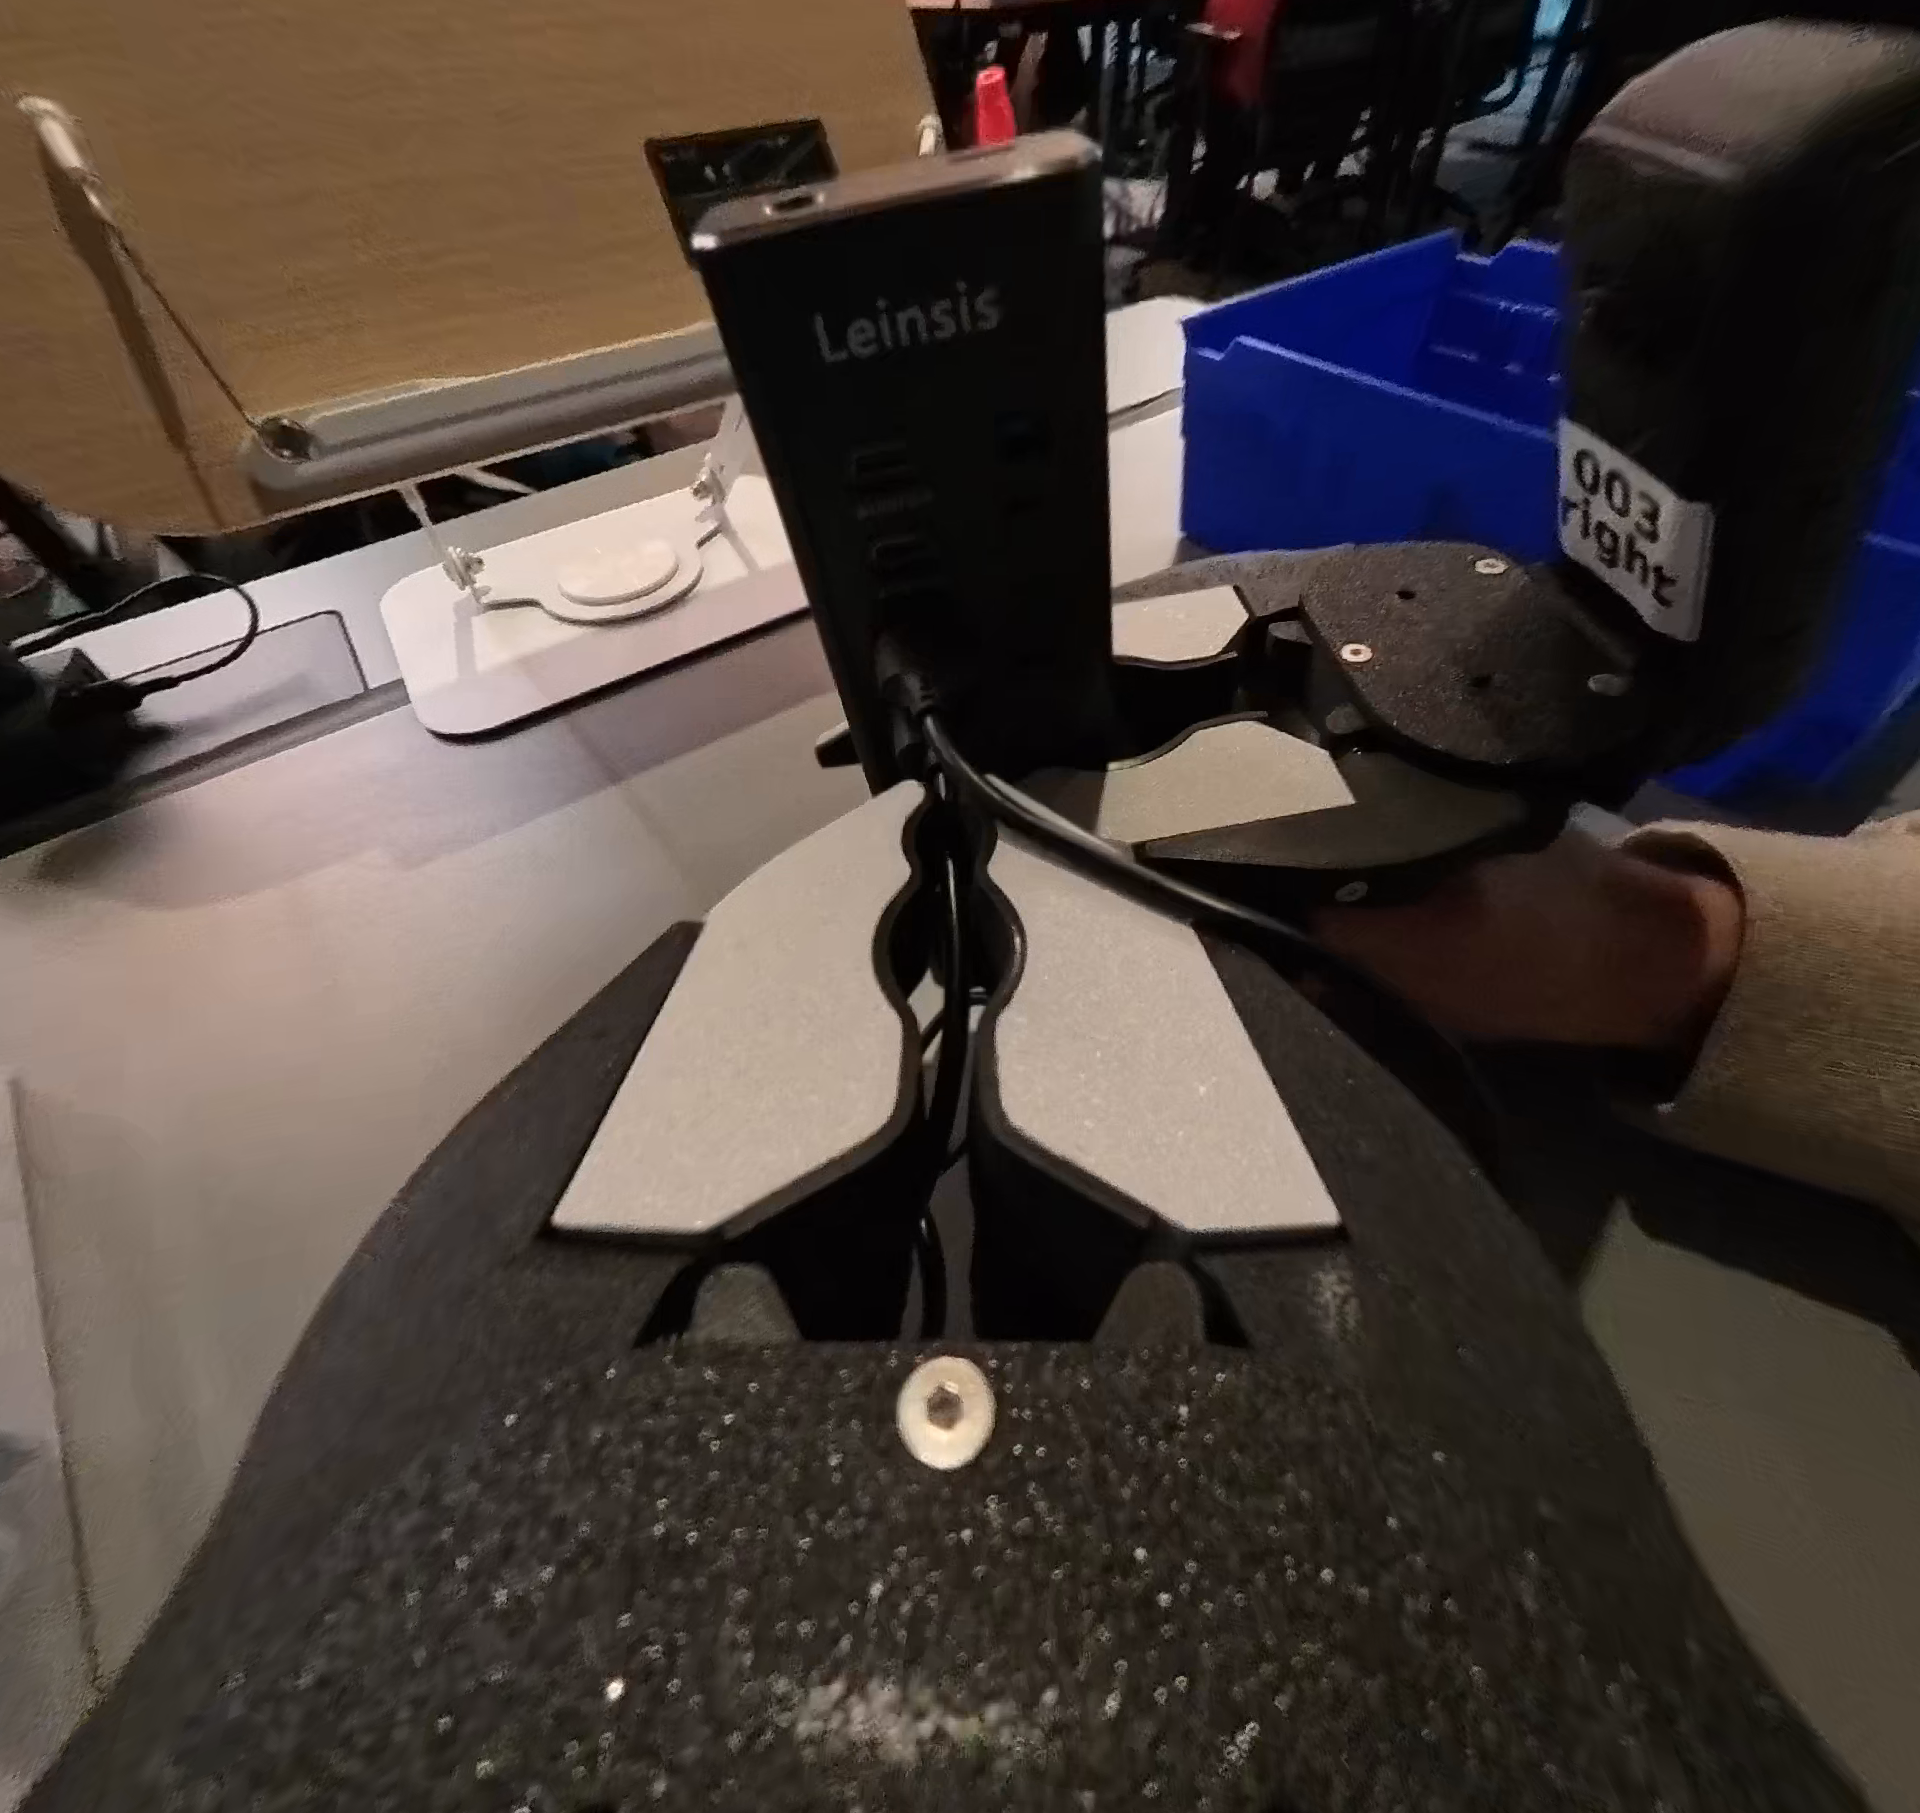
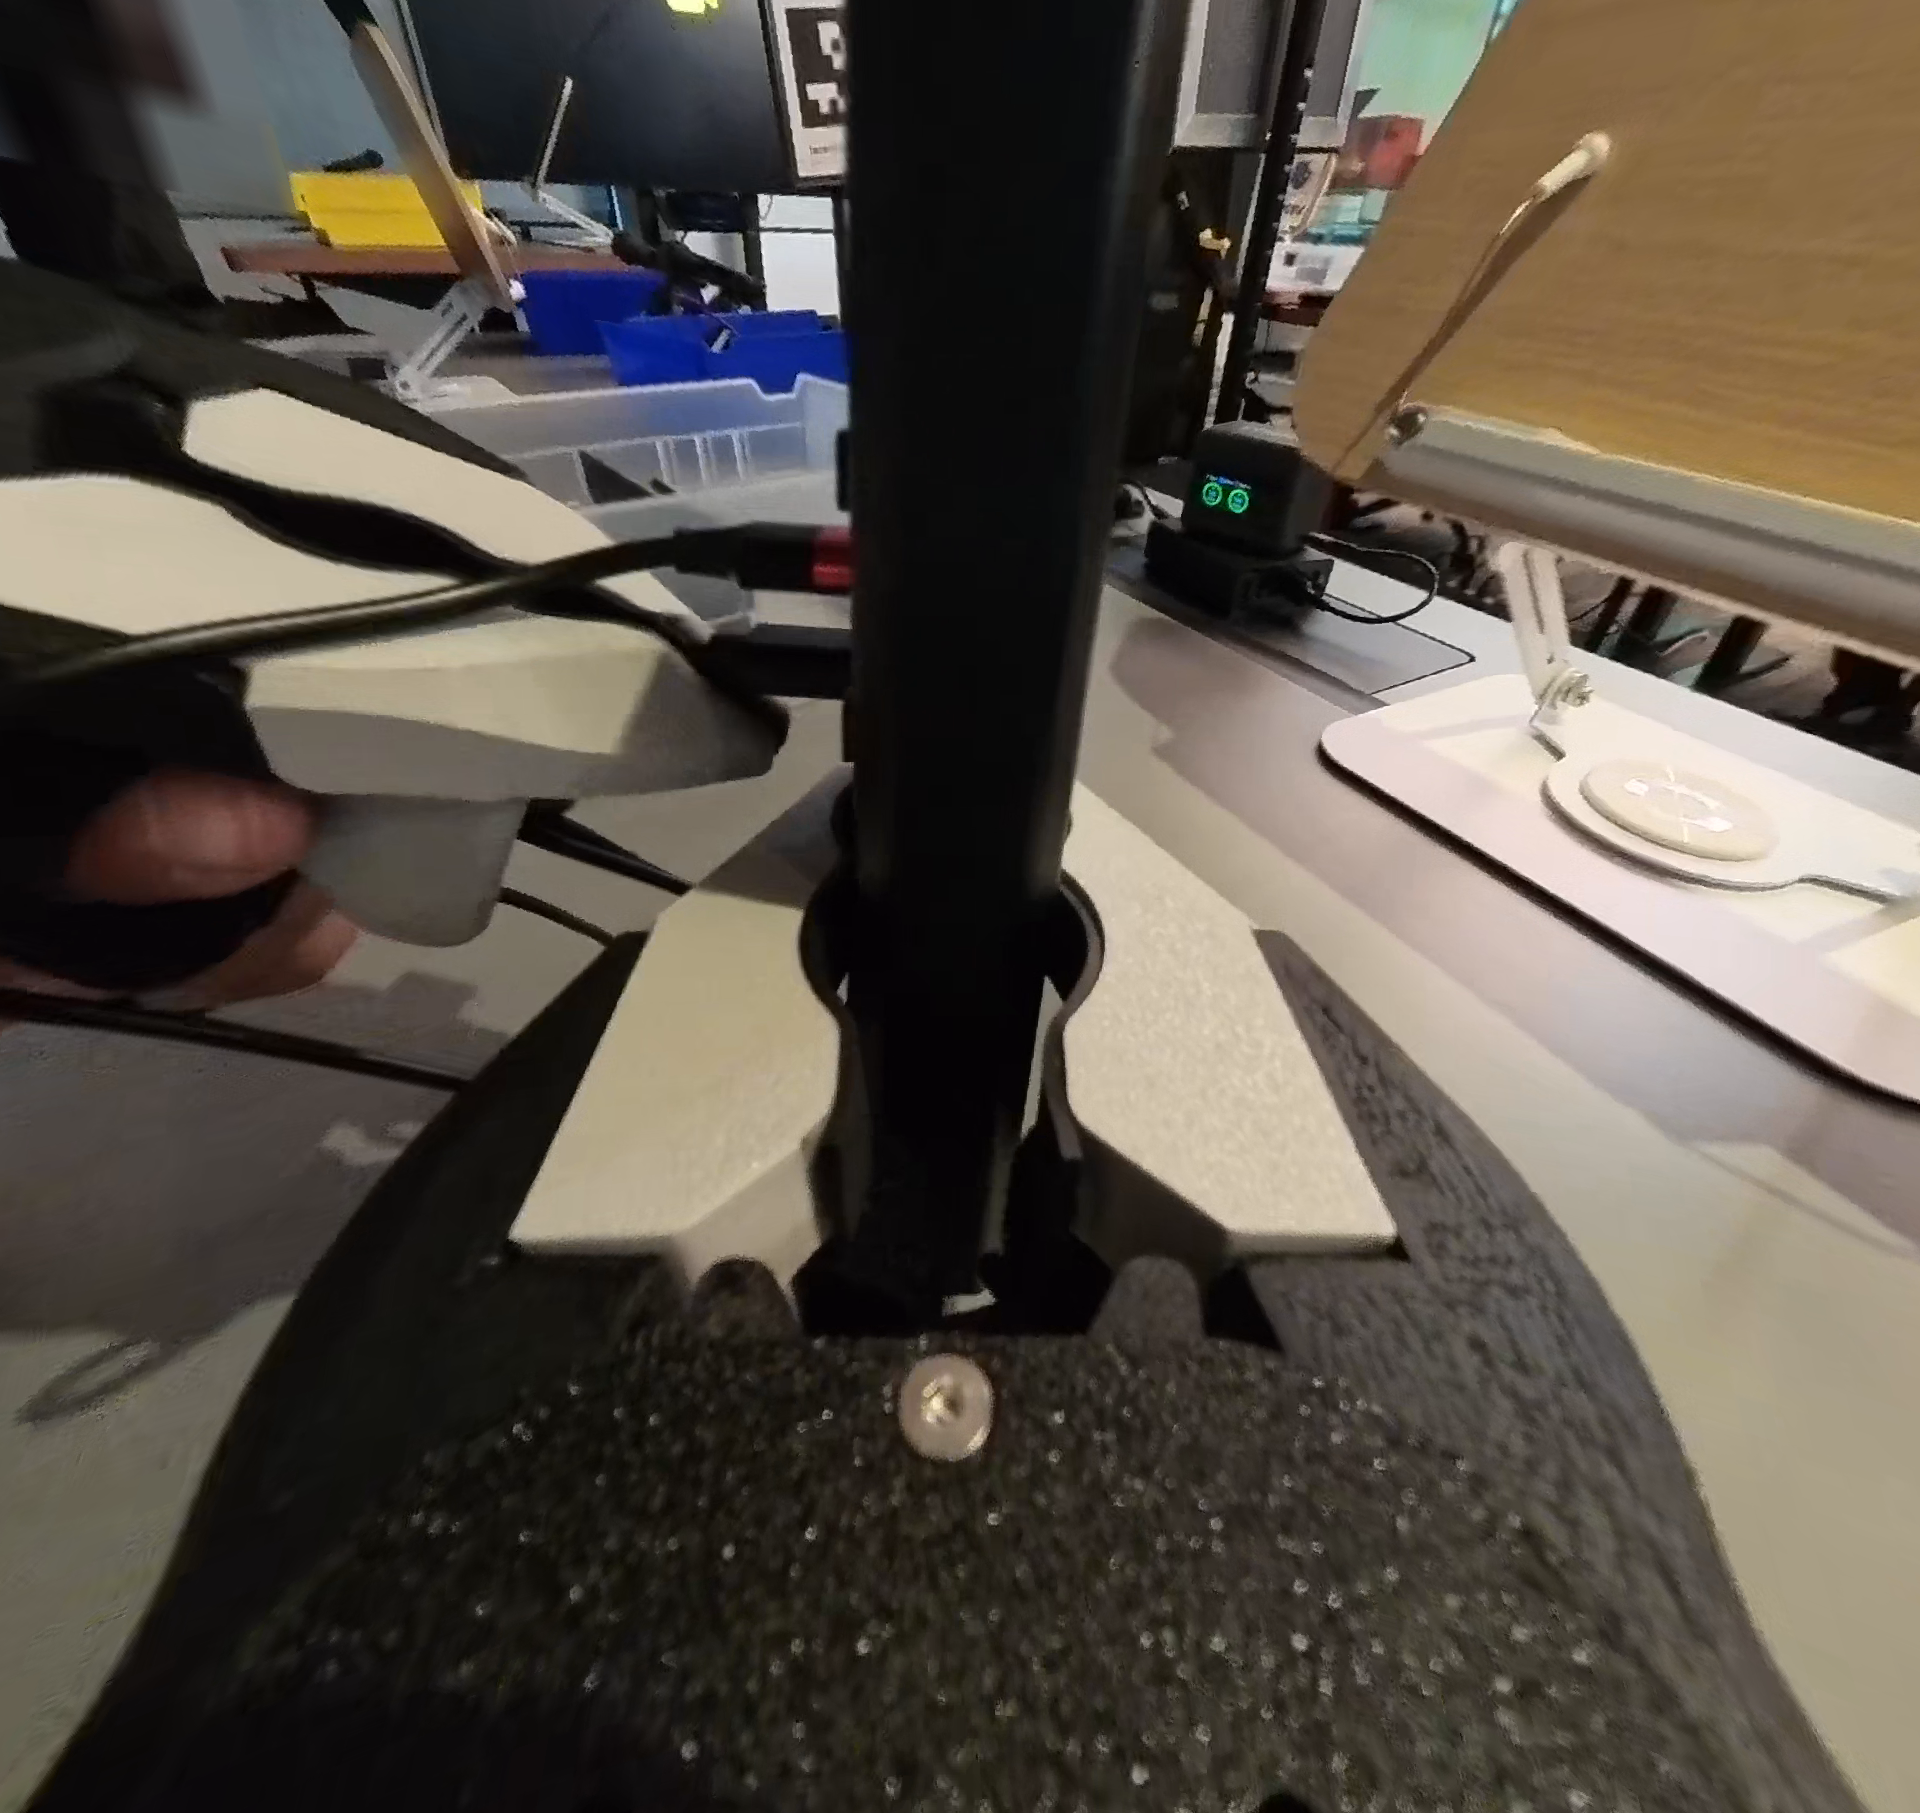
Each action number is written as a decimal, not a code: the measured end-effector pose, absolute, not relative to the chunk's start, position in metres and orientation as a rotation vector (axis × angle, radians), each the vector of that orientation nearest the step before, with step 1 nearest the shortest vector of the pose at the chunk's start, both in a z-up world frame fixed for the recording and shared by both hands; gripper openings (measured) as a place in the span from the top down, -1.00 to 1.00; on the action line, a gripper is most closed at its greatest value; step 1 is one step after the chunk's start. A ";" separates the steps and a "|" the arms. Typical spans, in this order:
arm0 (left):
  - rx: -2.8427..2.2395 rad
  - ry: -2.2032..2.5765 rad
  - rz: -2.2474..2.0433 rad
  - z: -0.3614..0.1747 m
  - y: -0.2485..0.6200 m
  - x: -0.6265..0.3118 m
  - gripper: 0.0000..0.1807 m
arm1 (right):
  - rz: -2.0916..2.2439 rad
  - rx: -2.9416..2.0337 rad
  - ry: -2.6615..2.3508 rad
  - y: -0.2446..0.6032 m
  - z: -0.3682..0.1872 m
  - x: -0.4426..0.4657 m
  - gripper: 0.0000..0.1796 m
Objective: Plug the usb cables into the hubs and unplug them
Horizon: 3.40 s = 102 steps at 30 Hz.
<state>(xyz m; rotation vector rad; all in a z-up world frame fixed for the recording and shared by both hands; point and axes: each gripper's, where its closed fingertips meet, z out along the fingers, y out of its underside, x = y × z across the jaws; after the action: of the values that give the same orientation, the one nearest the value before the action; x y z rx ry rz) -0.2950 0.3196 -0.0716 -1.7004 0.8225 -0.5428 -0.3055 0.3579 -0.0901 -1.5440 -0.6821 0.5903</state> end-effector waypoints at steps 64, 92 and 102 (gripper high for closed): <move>-1.845 0.667 -0.768 -0.112 0.172 -0.399 0.70 | -0.197 -2.563 -1.516 0.380 -0.168 0.106 0.69; -1.728 0.502 -0.368 -0.078 0.195 -0.491 0.64 | 0.039 -1.822 -0.234 0.221 0.026 0.015 0.44; -1.951 0.337 -0.412 -0.126 0.188 -0.546 0.64 | 0.081 -1.864 0.181 0.116 -0.115 -0.039 0.39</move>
<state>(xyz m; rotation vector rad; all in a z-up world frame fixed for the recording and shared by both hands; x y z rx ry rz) -0.5464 0.1881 -0.1256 -1.9515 0.3372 -0.4120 -0.0391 0.1160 -0.1154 -1.8643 0.1809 0.0811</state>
